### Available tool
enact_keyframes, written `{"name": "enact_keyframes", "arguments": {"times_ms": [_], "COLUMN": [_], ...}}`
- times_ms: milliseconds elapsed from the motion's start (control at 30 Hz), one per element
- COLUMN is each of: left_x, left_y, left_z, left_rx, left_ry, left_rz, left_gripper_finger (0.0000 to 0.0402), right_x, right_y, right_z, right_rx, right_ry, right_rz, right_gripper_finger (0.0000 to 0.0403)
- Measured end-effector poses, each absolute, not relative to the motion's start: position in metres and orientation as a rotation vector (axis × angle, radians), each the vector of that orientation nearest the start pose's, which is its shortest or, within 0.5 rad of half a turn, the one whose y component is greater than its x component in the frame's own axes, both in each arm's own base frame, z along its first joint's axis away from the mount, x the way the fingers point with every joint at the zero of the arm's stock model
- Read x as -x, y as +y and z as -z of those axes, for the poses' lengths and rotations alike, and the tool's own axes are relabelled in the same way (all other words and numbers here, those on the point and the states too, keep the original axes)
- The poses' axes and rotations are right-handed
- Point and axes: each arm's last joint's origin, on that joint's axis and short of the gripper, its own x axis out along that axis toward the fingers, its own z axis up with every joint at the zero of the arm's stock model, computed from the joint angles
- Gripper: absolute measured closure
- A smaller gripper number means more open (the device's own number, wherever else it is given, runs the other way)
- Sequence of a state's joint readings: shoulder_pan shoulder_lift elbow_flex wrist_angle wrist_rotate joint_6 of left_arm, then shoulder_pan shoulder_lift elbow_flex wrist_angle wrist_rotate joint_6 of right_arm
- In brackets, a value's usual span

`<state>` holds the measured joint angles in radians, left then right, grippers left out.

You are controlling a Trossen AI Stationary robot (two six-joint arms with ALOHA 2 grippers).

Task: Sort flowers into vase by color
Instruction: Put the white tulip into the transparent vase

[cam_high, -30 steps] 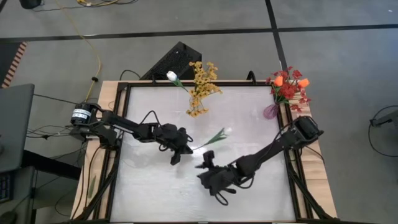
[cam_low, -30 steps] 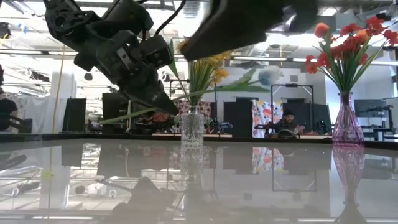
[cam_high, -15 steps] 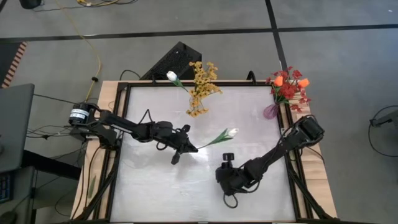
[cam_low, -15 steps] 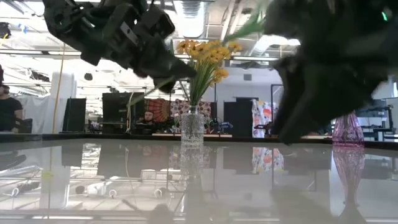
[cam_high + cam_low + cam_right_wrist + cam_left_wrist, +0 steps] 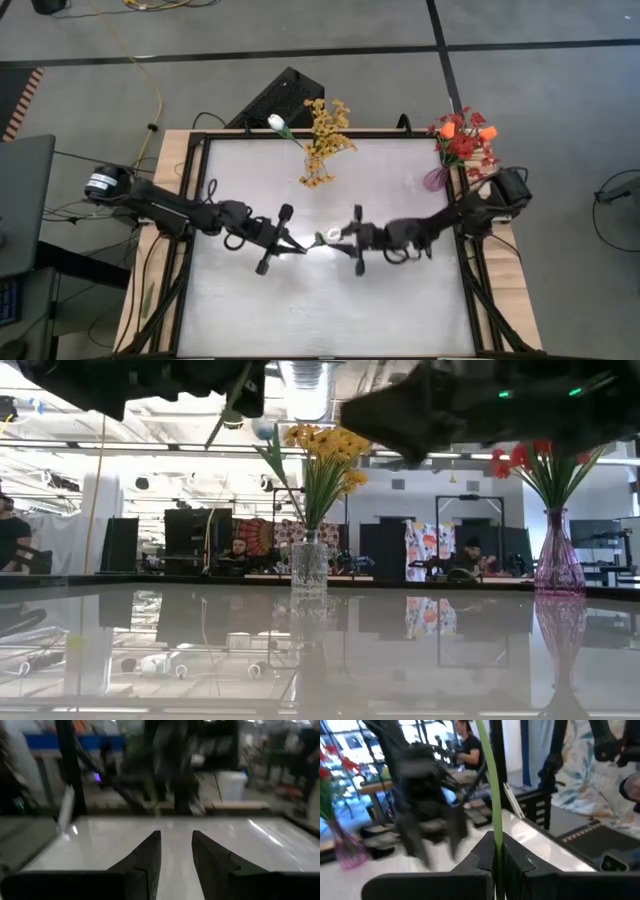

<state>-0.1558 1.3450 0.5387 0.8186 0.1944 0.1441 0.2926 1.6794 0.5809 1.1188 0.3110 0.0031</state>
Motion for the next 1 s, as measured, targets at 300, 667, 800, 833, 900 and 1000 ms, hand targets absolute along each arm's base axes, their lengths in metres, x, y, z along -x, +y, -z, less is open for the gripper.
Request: {"name": "enact_keyframes", "arguments": {"times_ms": [300,667,800,833,900,1000], "left_x": [-0.277,-0.277,-0.277,-0.277,-0.277,-0.277], "left_y": [-0.053,-0.053,-0.053,-0.052,-0.052,-0.051], "left_z": [-0.206,-0.206,-0.207,-0.207,-0.207,-0.207], "left_rx": [-0.146,-0.163,-0.162,-0.162,-0.155,-0.146], "left_ry": [0.020,0.013,0.004,0.005,0.007,0.005], "left_rz": [0.265,0.247,0.244,0.237,0.224,0.216], "left_gripper_finger": [0.0401,0.0401,0.0401,0.0401,0.0401,0.0401], "right_x": [-0.339,-0.354,-0.355,-0.355,-0.355,-0.355], "right_y": [0.065,0.076,0.074,0.073,0.073,0.073], "right_z": [-0.190,-0.205,-0.205,-0.205,-0.205,-0.205], "right_rx": [0.049,0.169,0.170,0.170,0.170,0.169], "right_ry": [-0.165,-0.181,-0.177,-0.179,-0.179,-0.179], "right_rz": [-0.206,-0.147,-0.140,-0.137,-0.137,-0.137], "right_gripper_finger": [0.0208,0.0175,0.0199,0.0209,0.0233,0.0283]}}
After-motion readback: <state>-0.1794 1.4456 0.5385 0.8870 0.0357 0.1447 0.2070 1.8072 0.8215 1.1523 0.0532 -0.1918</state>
